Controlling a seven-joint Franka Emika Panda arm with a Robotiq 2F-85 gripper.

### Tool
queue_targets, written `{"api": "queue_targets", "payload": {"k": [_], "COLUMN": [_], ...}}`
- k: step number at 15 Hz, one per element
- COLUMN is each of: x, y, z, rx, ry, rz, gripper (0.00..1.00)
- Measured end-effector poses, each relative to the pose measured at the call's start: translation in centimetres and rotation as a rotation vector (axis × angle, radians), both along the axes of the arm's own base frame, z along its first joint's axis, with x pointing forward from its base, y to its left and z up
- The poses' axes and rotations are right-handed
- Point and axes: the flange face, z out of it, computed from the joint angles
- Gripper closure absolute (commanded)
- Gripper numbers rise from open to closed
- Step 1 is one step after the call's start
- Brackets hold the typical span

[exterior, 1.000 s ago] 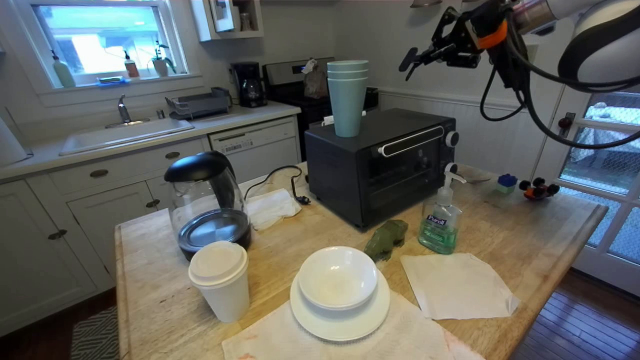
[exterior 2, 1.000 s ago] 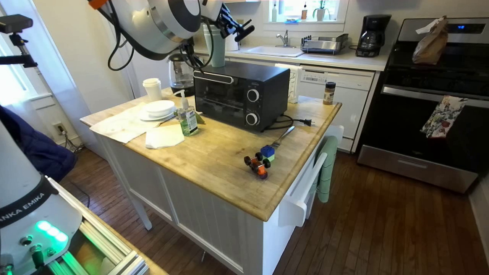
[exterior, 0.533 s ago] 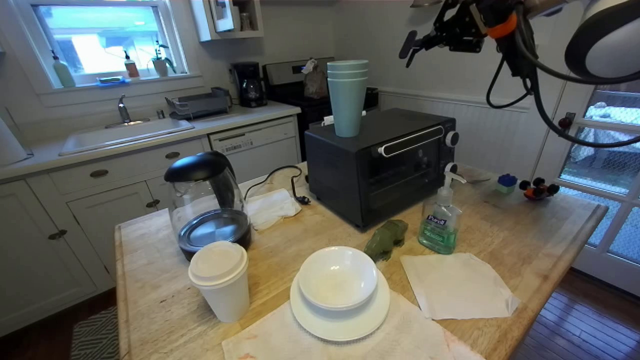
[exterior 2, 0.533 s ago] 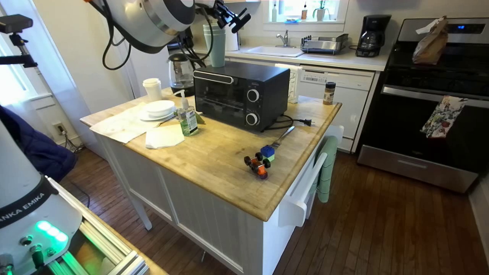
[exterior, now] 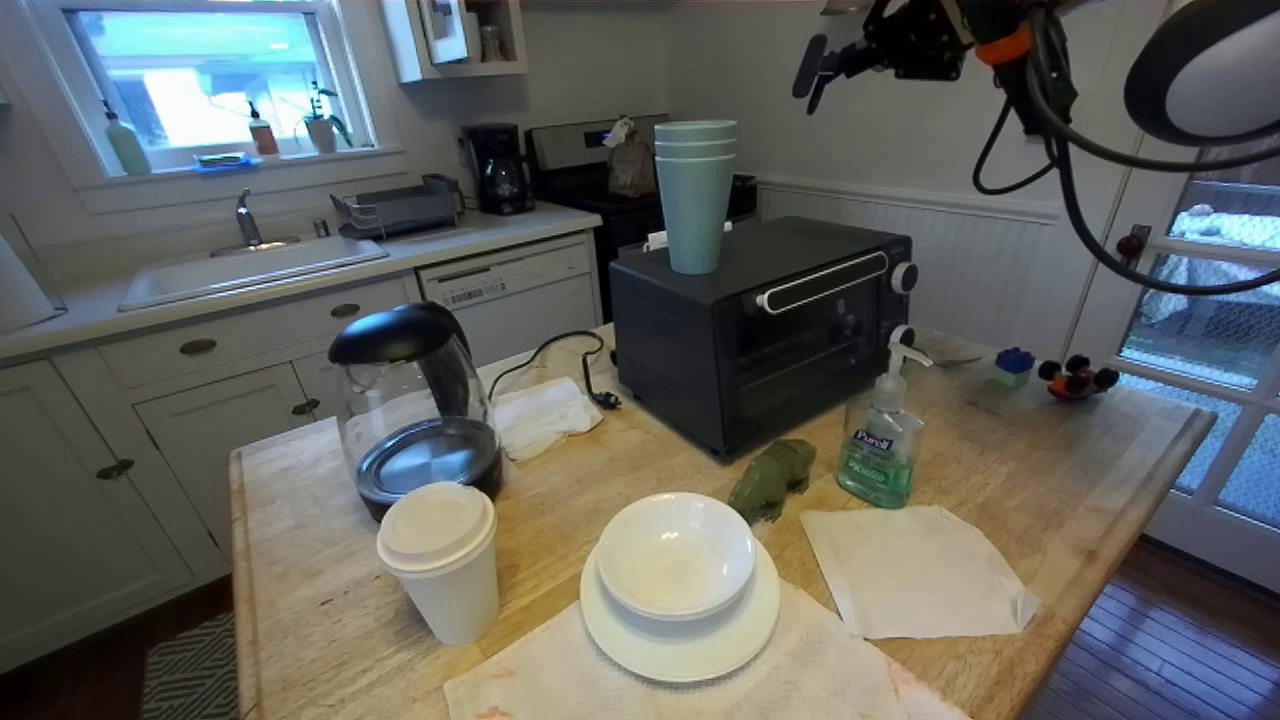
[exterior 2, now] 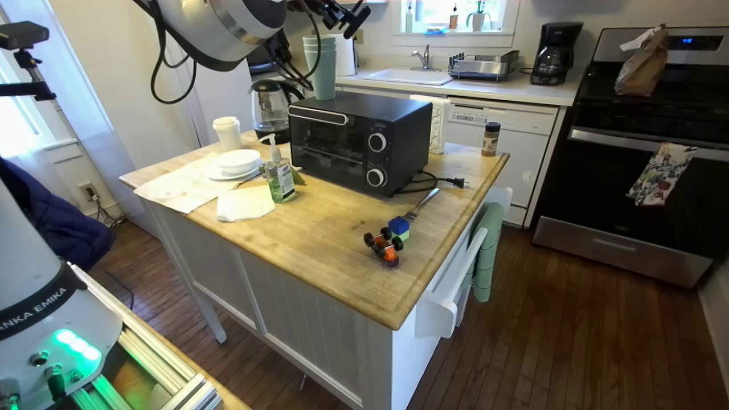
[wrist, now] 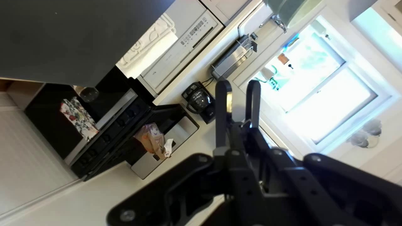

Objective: Put the black clip on the stacked cups.

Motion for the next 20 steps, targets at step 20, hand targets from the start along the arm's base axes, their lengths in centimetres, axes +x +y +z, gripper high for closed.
{"api": "queue_targets", "payload": {"k": [20], "x": [0.2], "y": [5.1], "z": [2.1], "rx": [-0.200], "ry": [-0.055], "rz": [0.136], "gripper": [0.97]}}
